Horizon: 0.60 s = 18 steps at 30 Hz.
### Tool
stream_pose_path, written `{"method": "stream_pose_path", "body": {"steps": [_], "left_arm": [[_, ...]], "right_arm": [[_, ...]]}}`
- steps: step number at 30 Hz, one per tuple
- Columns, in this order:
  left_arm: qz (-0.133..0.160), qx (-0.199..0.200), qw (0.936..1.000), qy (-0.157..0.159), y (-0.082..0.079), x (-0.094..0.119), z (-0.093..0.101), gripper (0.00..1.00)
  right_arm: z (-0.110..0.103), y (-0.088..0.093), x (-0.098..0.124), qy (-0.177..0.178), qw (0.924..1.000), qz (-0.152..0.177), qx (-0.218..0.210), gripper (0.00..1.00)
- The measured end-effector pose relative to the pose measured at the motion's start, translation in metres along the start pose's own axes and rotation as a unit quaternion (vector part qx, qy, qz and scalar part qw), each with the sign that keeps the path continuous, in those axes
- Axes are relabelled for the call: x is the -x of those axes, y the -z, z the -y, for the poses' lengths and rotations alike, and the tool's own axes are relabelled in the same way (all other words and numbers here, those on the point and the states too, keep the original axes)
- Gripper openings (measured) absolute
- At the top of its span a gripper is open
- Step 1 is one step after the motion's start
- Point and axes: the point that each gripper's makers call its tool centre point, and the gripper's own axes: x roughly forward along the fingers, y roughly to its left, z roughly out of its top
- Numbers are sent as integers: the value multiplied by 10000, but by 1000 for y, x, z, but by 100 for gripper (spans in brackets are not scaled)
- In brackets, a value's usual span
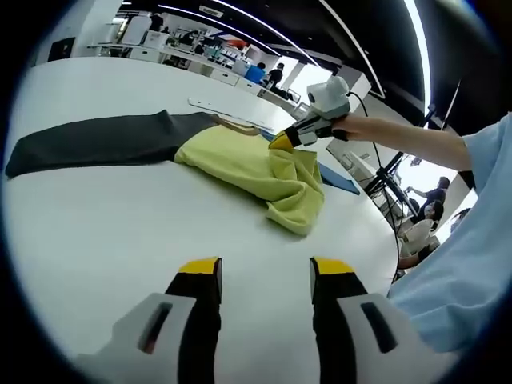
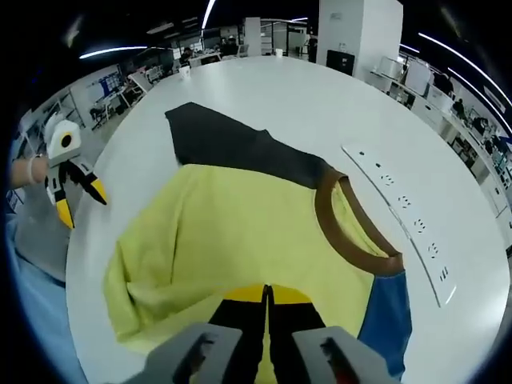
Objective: Fold the garment on the visible template until the final outline fits inside the template.
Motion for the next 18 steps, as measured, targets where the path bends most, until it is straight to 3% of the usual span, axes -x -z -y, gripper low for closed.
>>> {"method": "stream_pose_path", "body": {"steps": [6, 11, 18], "left_arm": [[10, -31, 10000, 19, -2, -2, 2, 42], [-28, -72, 9999, 66, -1, -3, 6, 42], [-69, -116, 9998, 115, 0, -3, 11, 43]], "right_arm": [[6, -8, 17, 205, 9990, 387, 45, 0], [6, -14, 33, 295, 9959, 834, -186, 9], [3, -12, 54, 465, 9896, 1293, -413, 54]]}}
